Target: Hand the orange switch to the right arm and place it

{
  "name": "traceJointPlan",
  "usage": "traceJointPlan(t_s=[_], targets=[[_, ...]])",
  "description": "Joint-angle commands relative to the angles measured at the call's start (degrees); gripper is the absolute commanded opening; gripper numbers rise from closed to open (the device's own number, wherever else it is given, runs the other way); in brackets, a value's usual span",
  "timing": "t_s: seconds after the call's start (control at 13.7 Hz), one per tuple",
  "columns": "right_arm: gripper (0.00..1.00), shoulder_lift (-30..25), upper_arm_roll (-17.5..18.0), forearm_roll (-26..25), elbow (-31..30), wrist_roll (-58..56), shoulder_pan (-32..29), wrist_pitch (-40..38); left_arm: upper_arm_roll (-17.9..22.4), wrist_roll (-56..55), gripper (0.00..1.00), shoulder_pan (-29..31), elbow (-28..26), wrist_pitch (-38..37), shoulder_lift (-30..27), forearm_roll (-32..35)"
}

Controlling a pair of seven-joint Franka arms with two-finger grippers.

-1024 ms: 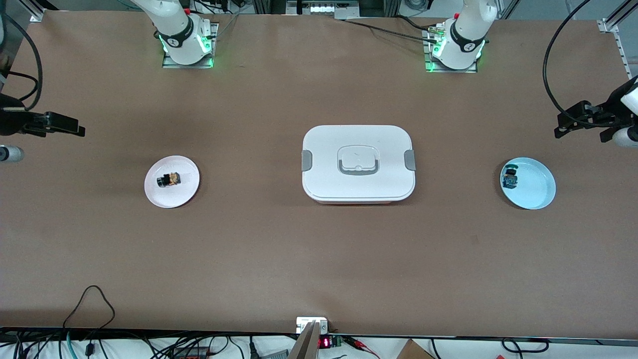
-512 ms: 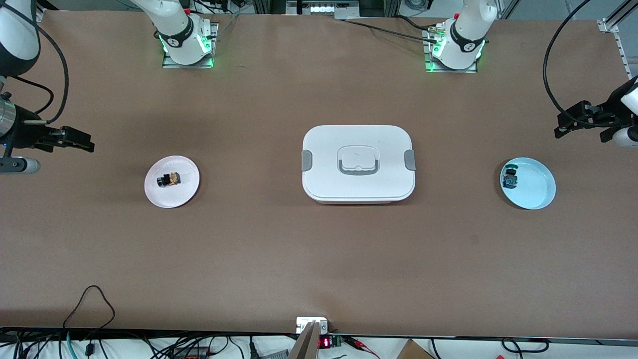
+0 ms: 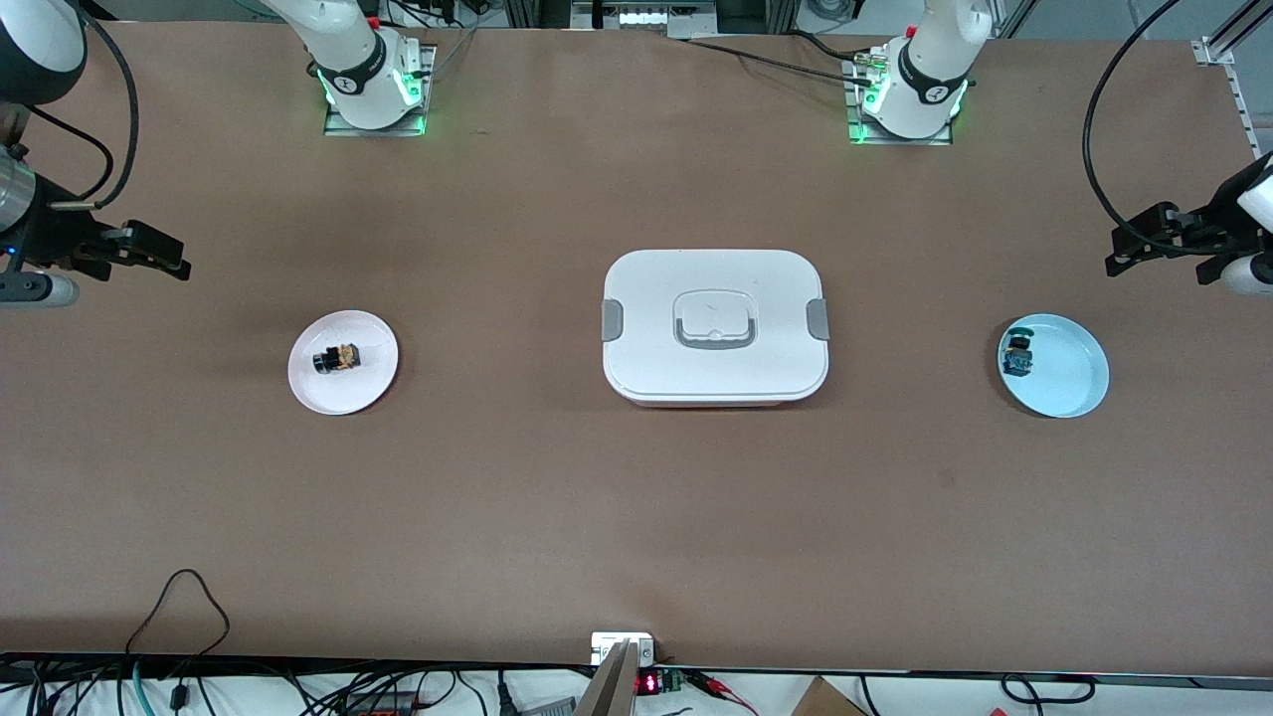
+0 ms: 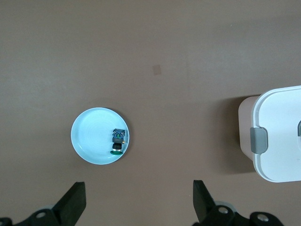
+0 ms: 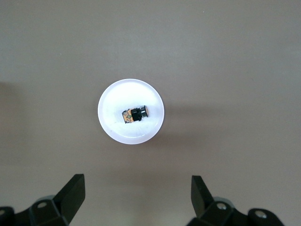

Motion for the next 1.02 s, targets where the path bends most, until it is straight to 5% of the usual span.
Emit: traceJointPlan(t_s=[0.0, 0.95], targets=[[1.00, -0.8, 0.3, -0.8, 0.5, 0.7, 0.4, -0.6, 0.2, -0.2, 1.00, -0.1, 1.6, -0.3, 0.9, 0.8], [1.00, -0.4, 0.1, -0.4, 3.7, 1.5, 1.0, -3.2, 0.2, -0.2, 1.00, -0.2, 1.6, -0.3, 1.0, 0.8]])
